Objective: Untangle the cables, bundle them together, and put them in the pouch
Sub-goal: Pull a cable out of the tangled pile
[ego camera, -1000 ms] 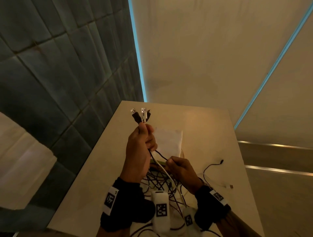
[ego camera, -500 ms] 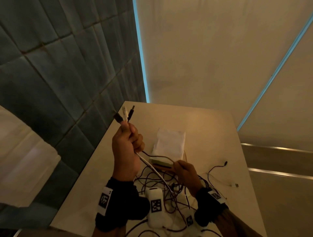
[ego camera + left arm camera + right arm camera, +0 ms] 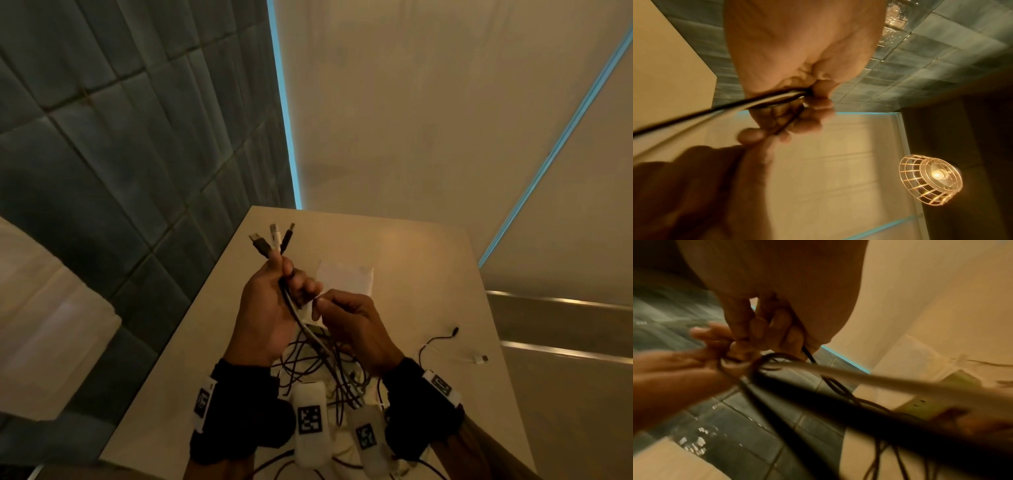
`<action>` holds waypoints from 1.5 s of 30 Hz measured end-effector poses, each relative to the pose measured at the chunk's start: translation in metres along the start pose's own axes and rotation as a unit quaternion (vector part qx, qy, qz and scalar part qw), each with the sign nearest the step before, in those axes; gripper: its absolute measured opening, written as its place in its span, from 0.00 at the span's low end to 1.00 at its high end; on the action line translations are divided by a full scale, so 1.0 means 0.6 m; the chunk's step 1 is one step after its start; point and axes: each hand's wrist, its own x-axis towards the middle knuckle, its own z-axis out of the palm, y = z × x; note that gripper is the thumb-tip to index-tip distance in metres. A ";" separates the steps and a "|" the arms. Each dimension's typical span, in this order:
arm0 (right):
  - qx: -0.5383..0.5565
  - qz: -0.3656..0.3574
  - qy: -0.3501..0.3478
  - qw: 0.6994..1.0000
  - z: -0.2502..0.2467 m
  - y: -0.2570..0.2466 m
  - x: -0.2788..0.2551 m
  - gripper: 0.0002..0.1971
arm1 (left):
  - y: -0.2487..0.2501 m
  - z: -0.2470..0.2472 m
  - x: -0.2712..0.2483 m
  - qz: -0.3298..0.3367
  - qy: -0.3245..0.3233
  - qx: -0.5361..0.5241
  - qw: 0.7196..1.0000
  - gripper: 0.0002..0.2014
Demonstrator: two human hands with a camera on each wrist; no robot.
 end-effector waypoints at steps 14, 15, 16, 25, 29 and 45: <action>-0.093 0.084 0.014 0.992 -0.033 0.148 -0.019 0.17 | 0.001 -0.019 -0.001 0.060 -0.003 0.052 0.997 0.19; -0.100 0.095 0.016 0.990 -0.037 0.158 -0.022 0.16 | 0.005 -0.021 -0.001 0.070 -0.006 0.049 0.996 0.19; -0.098 0.108 0.019 0.989 -0.042 0.167 -0.025 0.16 | 0.011 -0.024 -0.002 0.082 -0.011 0.046 0.995 0.20; -0.115 0.173 0.039 0.977 -0.019 0.195 -0.030 0.20 | 0.041 -0.034 -0.014 0.136 -0.014 0.066 0.988 0.17; -0.140 0.173 0.094 0.970 -0.008 0.198 -0.011 0.15 | 0.042 -0.057 -0.007 0.141 0.033 0.087 0.986 0.17; 0.012 0.000 -0.040 0.999 0.059 -0.011 0.020 0.08 | 0.024 -0.052 -0.003 0.018 0.056 0.046 0.997 0.18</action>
